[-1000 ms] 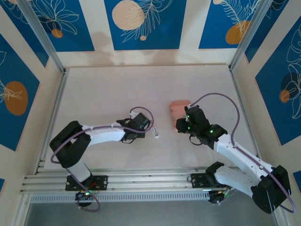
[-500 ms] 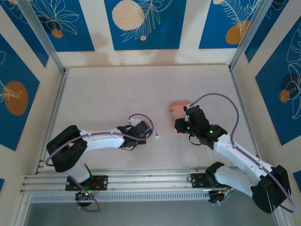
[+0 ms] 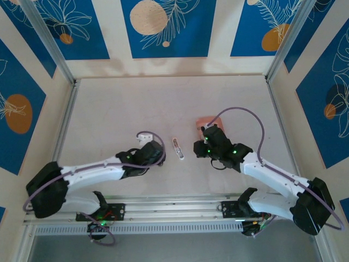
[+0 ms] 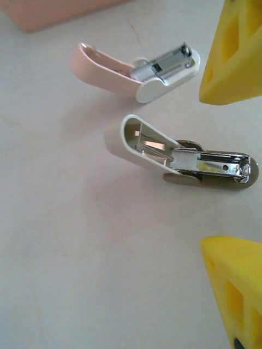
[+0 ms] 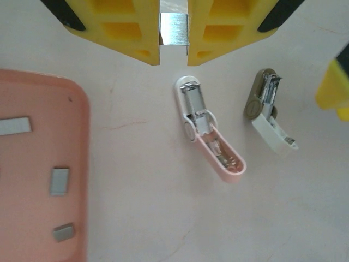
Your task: Load the staples into the stapler
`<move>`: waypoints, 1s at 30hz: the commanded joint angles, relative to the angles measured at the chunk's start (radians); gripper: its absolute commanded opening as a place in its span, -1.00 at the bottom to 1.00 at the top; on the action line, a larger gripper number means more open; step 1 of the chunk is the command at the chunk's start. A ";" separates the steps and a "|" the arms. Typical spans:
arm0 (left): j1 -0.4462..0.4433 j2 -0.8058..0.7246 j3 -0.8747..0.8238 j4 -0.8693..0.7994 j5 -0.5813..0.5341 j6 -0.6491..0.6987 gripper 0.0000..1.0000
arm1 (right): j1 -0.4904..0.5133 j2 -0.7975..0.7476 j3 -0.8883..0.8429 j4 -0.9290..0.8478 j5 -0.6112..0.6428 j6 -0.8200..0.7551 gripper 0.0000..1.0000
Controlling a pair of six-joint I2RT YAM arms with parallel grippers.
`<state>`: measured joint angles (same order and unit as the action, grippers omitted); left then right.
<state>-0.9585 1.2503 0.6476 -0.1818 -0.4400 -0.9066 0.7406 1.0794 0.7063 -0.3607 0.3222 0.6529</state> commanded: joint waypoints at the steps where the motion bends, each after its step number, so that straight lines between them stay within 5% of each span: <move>1: 0.062 -0.085 -0.124 0.152 0.085 0.070 0.29 | 0.048 0.030 0.053 0.020 0.078 0.062 -0.67; 6: 0.096 -0.124 -0.228 0.276 0.247 0.081 0.20 | 0.075 0.070 0.045 0.058 0.102 0.112 -0.67; 14: 0.132 0.040 -0.221 0.417 0.403 0.089 0.00 | 0.099 0.144 0.094 0.023 0.126 0.123 -0.67; 30: 0.139 0.172 -0.166 0.463 0.483 0.094 -0.12 | 0.094 0.159 0.107 0.009 0.134 0.102 -0.68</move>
<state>-0.8284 1.3998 0.4595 0.2478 0.0059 -0.8272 0.8337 1.2343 0.7876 -0.3374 0.4355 0.7540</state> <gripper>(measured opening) 0.442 0.165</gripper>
